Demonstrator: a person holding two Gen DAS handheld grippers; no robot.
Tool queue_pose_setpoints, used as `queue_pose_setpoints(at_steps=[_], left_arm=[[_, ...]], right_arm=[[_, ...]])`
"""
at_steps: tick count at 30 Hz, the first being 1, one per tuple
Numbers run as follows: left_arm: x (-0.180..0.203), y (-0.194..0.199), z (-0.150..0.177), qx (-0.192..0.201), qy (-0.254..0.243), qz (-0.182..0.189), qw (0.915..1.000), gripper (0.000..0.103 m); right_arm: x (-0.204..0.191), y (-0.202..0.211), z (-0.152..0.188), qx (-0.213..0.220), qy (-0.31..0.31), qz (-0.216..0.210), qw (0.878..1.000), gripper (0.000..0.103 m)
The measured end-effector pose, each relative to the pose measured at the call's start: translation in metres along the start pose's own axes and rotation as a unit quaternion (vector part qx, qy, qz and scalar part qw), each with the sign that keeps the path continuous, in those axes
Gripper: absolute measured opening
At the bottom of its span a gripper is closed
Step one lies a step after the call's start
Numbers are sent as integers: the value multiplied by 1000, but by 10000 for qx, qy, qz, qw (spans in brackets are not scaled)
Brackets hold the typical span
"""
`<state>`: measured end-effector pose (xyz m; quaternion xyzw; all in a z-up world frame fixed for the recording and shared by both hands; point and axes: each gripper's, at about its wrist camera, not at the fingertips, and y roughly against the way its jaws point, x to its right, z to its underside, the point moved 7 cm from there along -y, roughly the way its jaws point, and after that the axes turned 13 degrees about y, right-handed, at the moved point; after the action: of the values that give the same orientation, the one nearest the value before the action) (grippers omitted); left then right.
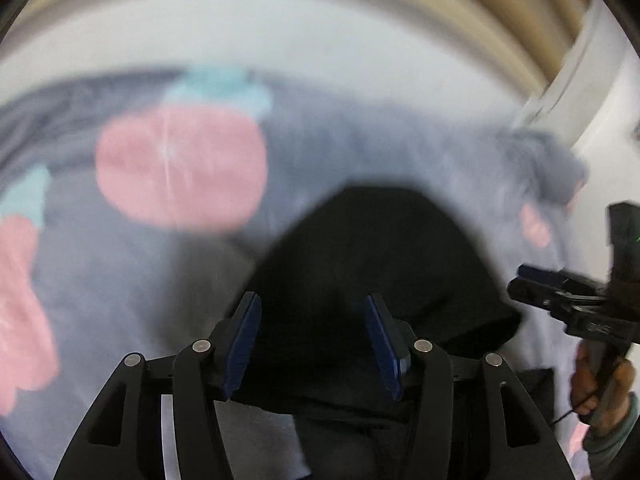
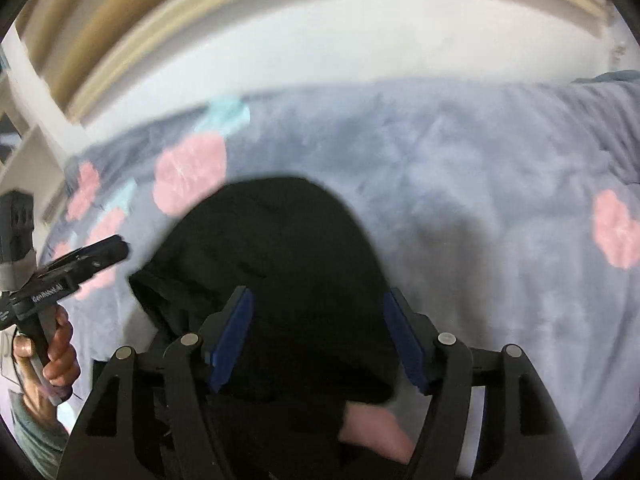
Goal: Fold large clothes
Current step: 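Fold the hood down onto the jacket front with both grippers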
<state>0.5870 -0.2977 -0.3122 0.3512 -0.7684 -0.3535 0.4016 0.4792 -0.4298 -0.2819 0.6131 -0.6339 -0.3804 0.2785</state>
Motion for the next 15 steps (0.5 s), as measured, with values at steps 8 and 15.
queue_pose_setpoints(at_steps=[8, 15], left_arm=[[-18, -41, 31, -227, -302, -445, 9983, 57], [-7, 36, 9, 373, -305, 394, 9981, 57]], right_arm=[[-2, -72, 76, -765, 337, 144, 9964, 68], [5, -3, 56, -157, 111, -310, 9993, 67]])
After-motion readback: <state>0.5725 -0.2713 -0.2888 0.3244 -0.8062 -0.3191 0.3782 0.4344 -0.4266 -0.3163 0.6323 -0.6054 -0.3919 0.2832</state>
